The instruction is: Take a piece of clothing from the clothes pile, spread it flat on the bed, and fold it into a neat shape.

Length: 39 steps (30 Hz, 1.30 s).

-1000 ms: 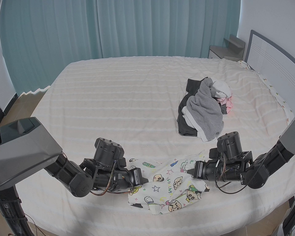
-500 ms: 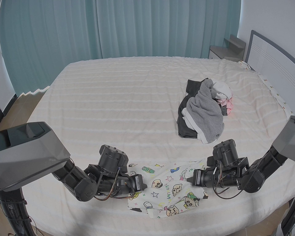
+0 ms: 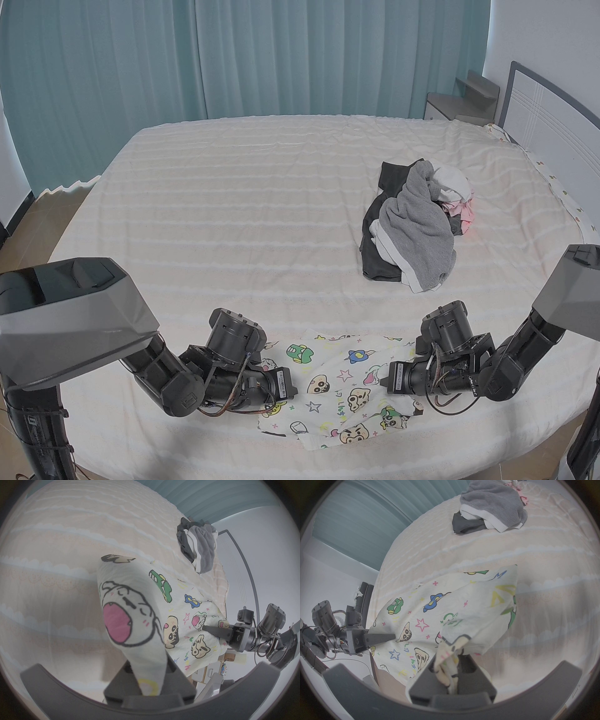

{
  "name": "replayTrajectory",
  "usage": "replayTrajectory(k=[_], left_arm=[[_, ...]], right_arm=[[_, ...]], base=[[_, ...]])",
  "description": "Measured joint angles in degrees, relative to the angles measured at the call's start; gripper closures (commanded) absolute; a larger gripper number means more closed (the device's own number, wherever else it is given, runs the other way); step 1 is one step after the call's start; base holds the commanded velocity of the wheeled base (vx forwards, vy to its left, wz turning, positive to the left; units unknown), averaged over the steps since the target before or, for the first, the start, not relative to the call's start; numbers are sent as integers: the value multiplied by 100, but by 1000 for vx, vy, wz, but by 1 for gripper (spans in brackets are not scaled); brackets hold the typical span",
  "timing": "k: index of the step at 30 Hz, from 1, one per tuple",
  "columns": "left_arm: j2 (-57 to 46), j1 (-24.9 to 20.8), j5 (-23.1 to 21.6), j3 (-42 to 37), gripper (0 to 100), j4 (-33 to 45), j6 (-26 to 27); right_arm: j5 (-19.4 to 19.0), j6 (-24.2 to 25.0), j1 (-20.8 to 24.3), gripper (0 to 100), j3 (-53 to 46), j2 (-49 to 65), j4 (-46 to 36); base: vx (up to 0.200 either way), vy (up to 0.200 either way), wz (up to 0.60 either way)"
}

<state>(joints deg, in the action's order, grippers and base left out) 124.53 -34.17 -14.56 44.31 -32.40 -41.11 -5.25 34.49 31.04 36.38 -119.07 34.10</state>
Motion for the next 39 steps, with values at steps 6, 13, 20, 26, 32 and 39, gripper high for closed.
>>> replayTrajectory(k=[6, 13, 20, 26, 32, 39], left_arm=[[124, 2, 66, -82, 100, -191, 0], [246, 9, 189, -110, 0, -208, -17], [188, 105, 207, -254, 0, -200, -22], [11, 145, 262, -634, 0, -197, 93], [-44, 135, 402, -953, 0, -183, 279], [-79, 118, 411, -1312, 0, -206, 485]], right_arm=[[0, 2, 0, 100, -9, -116, 11], [4, 13, -4, 0, -52, -221, 11], [208, 16, -4, 0, -212, -199, 57], [296, -66, 0, 0, -505, -139, 430], [310, -222, 5, 0, -881, -95, 471], [345, -384, 2, 0, -1221, -78, 460]], base=[[0, 0, 0], [0, 0, 0], [0, 0, 0], [0, 0, 0], [0, 0, 0], [0, 0, 0]])
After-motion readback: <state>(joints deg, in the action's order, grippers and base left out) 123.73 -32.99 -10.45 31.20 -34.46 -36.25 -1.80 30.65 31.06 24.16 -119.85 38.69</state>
